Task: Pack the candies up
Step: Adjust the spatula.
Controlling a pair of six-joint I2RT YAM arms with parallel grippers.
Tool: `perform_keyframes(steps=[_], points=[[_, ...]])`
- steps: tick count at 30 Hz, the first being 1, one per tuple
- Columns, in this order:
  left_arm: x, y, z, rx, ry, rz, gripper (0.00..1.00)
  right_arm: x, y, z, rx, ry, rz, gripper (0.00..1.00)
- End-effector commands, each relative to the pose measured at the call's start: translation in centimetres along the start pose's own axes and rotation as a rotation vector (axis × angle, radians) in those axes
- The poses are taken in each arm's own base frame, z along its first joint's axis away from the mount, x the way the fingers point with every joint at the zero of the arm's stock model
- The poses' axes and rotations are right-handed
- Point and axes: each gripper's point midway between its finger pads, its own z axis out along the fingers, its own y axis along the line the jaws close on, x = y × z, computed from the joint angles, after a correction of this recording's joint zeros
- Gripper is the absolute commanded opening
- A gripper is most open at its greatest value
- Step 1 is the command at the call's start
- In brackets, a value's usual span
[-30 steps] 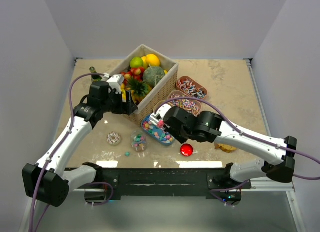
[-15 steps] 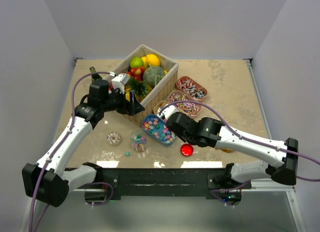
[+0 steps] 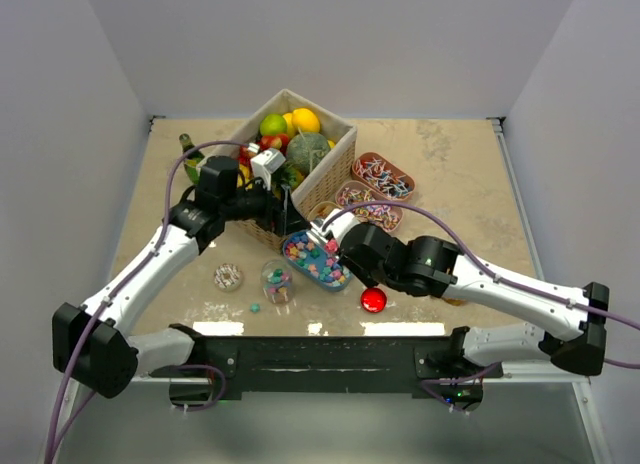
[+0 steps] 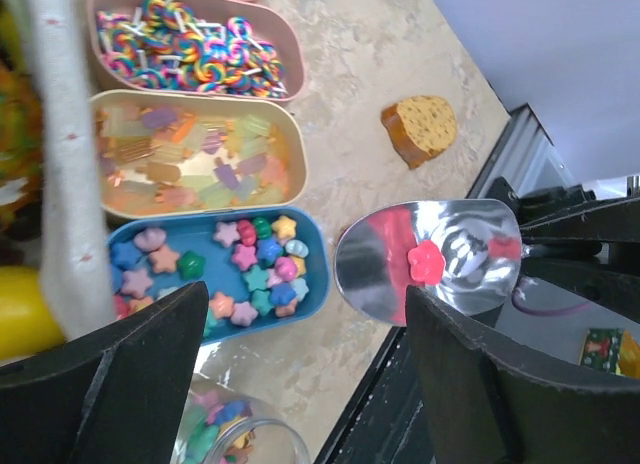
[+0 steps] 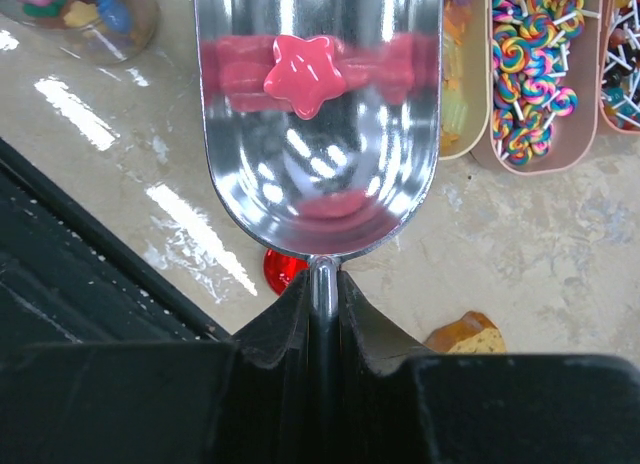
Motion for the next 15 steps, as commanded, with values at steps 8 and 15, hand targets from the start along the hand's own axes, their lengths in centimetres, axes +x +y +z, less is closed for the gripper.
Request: perform_keyframes(steps=[8,15], points=[[-0.3,-2.6,3.2,0.104,0.033,0.073,0.73,-4.4,-0.2,-5.0,-0.1,-0.244,0.142,0.0],[0.5,-4.6,3.4,0.268,0.076,0.103,0.65,-3.7,0.8,-6.0,-0.187,-0.257,0.14,0.0]])
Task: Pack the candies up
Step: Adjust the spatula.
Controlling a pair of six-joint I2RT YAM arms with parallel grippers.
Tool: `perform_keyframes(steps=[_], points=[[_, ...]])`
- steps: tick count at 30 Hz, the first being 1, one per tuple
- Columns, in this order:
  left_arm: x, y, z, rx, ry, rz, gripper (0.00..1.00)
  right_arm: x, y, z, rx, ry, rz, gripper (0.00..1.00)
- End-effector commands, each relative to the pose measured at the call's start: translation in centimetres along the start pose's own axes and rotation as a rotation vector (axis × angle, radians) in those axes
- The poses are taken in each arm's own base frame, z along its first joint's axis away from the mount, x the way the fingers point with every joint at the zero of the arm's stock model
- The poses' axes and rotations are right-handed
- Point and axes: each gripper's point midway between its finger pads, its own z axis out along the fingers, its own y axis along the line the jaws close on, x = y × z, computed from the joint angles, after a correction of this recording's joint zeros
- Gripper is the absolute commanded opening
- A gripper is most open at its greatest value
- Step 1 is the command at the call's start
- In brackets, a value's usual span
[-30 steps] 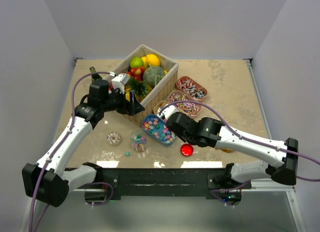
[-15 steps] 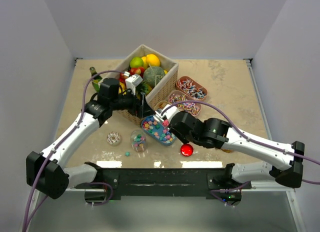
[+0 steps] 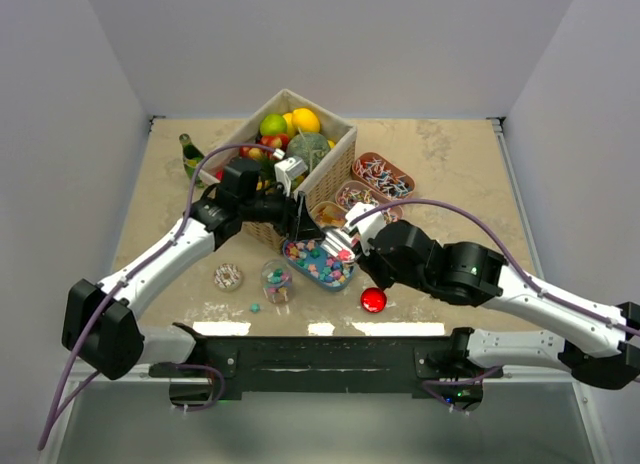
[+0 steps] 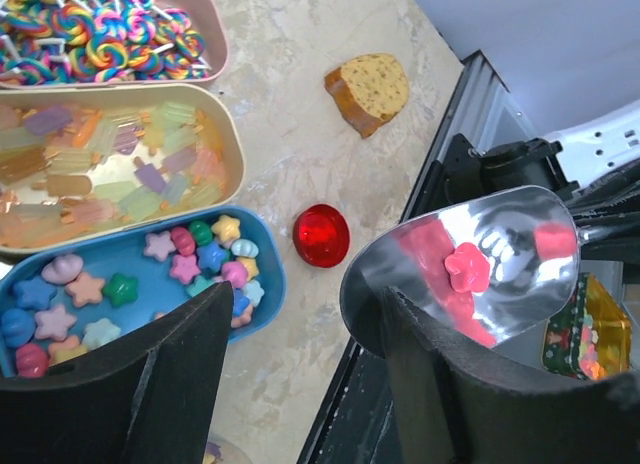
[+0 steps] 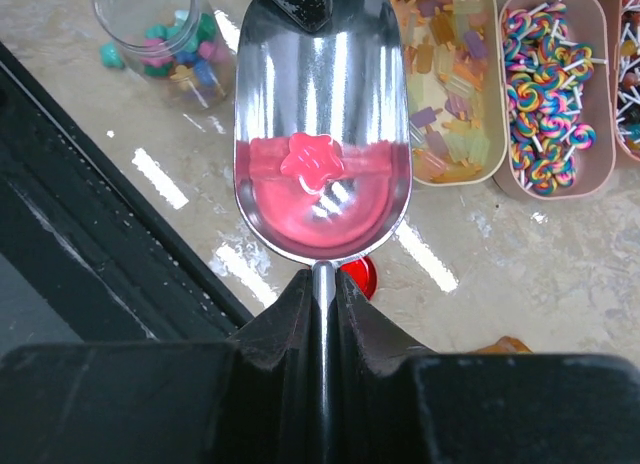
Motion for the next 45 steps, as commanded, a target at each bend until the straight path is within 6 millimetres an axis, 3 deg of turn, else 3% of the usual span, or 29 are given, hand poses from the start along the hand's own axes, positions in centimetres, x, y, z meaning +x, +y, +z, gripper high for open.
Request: perform_keyframes(steps=[1,9,12,15,16,19,28,30,32,35,40,45], points=[[-1.6,-2.3,0.1,0.141,-0.015,0.092,0.65,-1.9,1.2,-1.2,-0.081,-0.083,0.032,0.0],[-0.1,-4.9,0.3,0.352,0.062,0.085,0.66,-1.9,0.7,-0.8,-0.058,-0.105,-0.01,0.0],[0.5,-5.9,0.2,0.424,0.086,0.097,0.6,-1.9,0.4,-0.3,-0.038,-0.111,-0.031,0.0],[1.1,-6.5,-0.1,0.483,0.108,0.097,0.37,-1.7,0.4,0.3,-0.03,-0.109,-0.036,0.0],[1.1,-6.6,-0.1,0.486,0.109,0.097,0.21,-1.8,0.4,0.3,-0.031,-0.114,-0.03,0.0],[1.2,-6.5,-0.1,0.487,0.113,0.086,0.0,-1.2,0.5,0.3,-0.035,-0.118,-0.004,0.0],[0.8,-6.9,0.2,0.491,0.146,-0.076,0.0,0.5,-0.6,0.8,0.043,-0.14,0.141,0.0],[1.0,-6.5,0.5,0.467,0.162,-0.13,0.0,0.5,-0.9,0.7,0.06,-0.146,0.174,0.09],[1.0,-6.2,0.7,0.447,0.17,-0.17,0.0,0.6,-1.5,0.6,0.095,-0.154,0.219,0.3],[0.6,-6.0,1.0,0.427,0.17,-0.212,0.0,0.4,-2.2,0.0,0.127,-0.177,0.269,0.51],[-0.7,-5.9,1.5,0.406,0.142,-0.259,0.0,-1.1,-3.5,-1.9,0.177,-0.229,0.351,0.65],[-2.3,-5.6,2.0,0.378,0.096,-0.336,0.0,-2.9,-7.5,-5.3,0.37,-0.33,0.541,0.75]])
